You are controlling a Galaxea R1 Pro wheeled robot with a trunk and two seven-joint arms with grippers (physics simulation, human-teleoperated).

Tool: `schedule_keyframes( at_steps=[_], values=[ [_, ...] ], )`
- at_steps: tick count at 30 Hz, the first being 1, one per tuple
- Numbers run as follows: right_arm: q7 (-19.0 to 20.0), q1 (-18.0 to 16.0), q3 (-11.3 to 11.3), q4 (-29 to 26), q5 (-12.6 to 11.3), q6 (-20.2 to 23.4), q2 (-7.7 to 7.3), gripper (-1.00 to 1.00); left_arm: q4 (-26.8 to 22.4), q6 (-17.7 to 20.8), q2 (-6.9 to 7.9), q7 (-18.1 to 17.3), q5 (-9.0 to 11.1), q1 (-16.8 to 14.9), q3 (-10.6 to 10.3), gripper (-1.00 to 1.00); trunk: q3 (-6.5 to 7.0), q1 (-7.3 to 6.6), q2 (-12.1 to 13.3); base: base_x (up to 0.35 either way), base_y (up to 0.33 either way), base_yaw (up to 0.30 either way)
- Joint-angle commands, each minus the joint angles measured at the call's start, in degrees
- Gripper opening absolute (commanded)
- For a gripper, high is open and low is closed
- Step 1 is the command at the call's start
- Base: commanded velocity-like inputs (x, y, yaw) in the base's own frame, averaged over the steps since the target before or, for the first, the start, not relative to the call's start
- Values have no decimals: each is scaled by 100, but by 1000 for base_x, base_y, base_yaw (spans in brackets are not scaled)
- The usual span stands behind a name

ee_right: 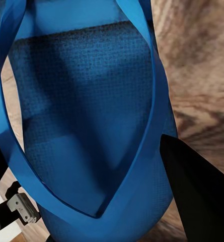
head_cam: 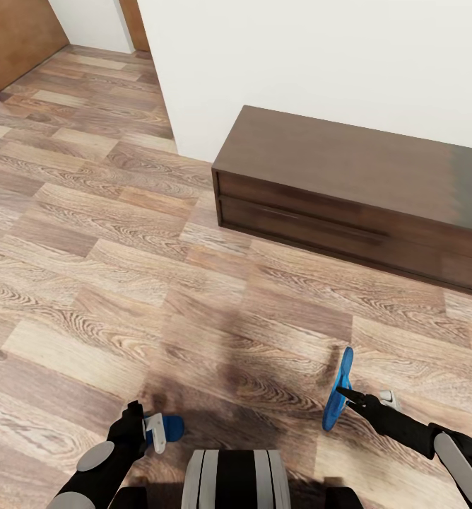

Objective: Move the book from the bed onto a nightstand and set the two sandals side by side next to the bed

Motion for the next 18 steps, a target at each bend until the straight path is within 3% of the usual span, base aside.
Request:
schedule_keyframes(
  at_steps=[1, 14, 18],
  values=[
    [4, -1, -8, 0, -21, 38, 0, -100, 161, -28, 0, 149, 4, 4, -19, 100, -4, 2, -1, 0, 0, 0],
    [3, -1, -9, 0, -21, 38, 0, -100, 161, -28, -1, 149, 4, 7, -19, 100, -4, 2, -1, 0, 0, 0],
    [5, -1, -8, 0, -21, 38, 0, -100, 161, -28, -2, 149, 1, 4, -19, 100, 84, -8, 5, 0, 0, 0]
  ],
)
